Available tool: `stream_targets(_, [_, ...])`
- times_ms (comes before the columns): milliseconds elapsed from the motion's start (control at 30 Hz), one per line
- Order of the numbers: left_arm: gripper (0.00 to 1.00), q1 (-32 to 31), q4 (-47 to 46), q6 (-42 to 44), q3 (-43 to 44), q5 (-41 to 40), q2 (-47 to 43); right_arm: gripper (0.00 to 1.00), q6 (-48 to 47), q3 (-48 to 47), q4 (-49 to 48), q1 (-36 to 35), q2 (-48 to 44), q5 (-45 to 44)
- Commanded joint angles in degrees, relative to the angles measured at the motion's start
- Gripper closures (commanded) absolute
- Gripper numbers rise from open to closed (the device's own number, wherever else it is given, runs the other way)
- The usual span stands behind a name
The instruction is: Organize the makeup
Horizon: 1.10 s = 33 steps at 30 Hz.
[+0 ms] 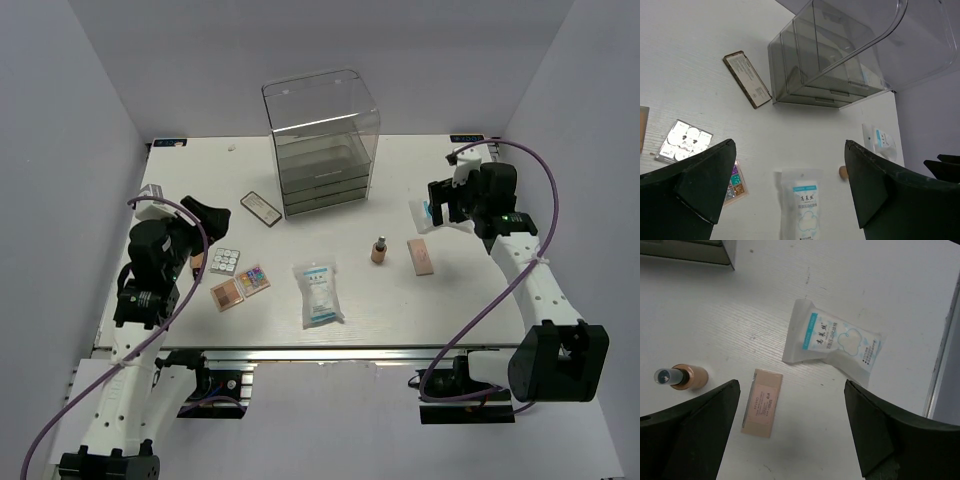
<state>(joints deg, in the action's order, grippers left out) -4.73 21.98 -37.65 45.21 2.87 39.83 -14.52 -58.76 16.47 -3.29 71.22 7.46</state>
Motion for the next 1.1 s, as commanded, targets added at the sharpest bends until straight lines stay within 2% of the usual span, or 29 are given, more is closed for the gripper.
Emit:
stream_targets(0, [0.02, 0.0, -2.7, -1.9, -0.8, 2.5, 0.4, 0.1, -6.4, -3.5, -0.6, -0.1, -0.8, 8.5])
stream_targets(67, [0.02, 0.1, -3.4, -2.9, -1.3, 3.2, 0.9, 0.11, -14.1, -3.6, 2.4, -0.1, -1.8, 20.3])
stream_targets(100, [0.02, 0.0, -4.3, -3.2, -1.8, 3.4, 0.9, 0.11, -24.5, -3.7, 4.8, -0.3, -2.1, 25.4])
stream_targets(133, [0.02, 0.1, -4.7, -4.1, -2.0, 3.6, 1.3, 0.1, -30.1, -3.6, 7.1, -0.6, -2.7, 32.7])
stream_targets(167, [0.02, 0.1, -5.0, -4.5, -2.1, 3.9, 1.6, 0.11, -33.6, -1.8, 8.0, -1.2, -4.2, 34.4])
stream_targets(300, [0.02, 0.1, -7.2, -7.2, -2.9, 4.6, 2.6, 0.11, -42.1, 6.0, 0.5, -9.2, -8.6, 35.1])
stream_targets(333, [0.02, 0.1, -7.6, -8.3, -3.2, 4.8, 3.0, 0.11, -44.2, 8.0, -2.2, -10.8, -9.4, 33.1])
stream_targets(367, [0.04, 0.0, -8.2, -8.9, -3.5, 4.9, 3.1, 0.11, -44.4, 10.4, -6.1, -15.4, -10.8, 31.1])
stream_targets(400, [0.07, 0.1, -9.1, -9.5, -3.7, 5.0, 3.2, 0.14, -44.9, 14.3, -13.5, -17.9, -11.0, 29.1])
stream_targets(433, [0.12, 0.1, -9.4, -10.8, -3.8, 5.1, 3.4, 0.23, -46.4, 15.6, -15.9, -20.2, -10.9, 25.1])
stream_targets(467, [0.25, 0.1, -9.5, -11.3, -3.8, 5.1, 3.8, 0.52, -45.2, 16.7, -19.8, -24.1, -9.8, 23.1])
stream_targets(500, [0.33, 0.1, -9.6, -11.7, -3.8, 5.1, 4.2, 0.59, -45.2, 18.0, -27.6, -25.8, -9.8, 20.7])
stream_targets(567, [0.44, 0.1, -9.9, -12.7, -3.7, 6.0, 4.9, 0.64, -42.4, 17.8, -32.3, -28.9, -4.5, 16.3])
stream_targets(600, [0.53, 0.1, -10.5, -13.1, -3.6, 6.3, 5.0, 0.62, -41.7, 18.2, -39.5, -29.9, -2.9, 14.0])
stream_targets(633, [0.53, 0.1, -10.6, -13.8, -3.6, 6.4, 5.0, 0.59, -40.8, 18.2, -43.4, -31.3, 0.7, 9.8])
stream_targets(667, [0.53, 0.1, -10.7, -14.1, -3.6, 6.6, 5.1, 0.52, -39.9, 17.9, -46.6, -31.7, 2.7, 8.5])
stream_targets(700, [0.46, 0.1, -10.7, -14.4, -3.6, 6.7, 4.9, 0.48, -38.8, 17.7, -53.6, -32.1, 4.3, 7.1])
stream_targets(767, [0.42, 0.1, -10.8, -14.8, -3.8, 6.7, 4.9, 0.43, -37.6, 17.8, -61.1, -32.7, 9.5, 4.3])
stream_targets(933, [0.38, 0.1, -11.5, -16.1, -5.3, 7.0, 4.1, 0.38, -40.5, 17.1, -83.1, -33.0, 22.1, 2.7])
stream_targets(1067, [0.37, 0.2, -12.1, -16.4, -6.3, 6.6, 3.8, 0.4, -45.3, 12.6, -92.9, -33.1, 31.9, 0.8])
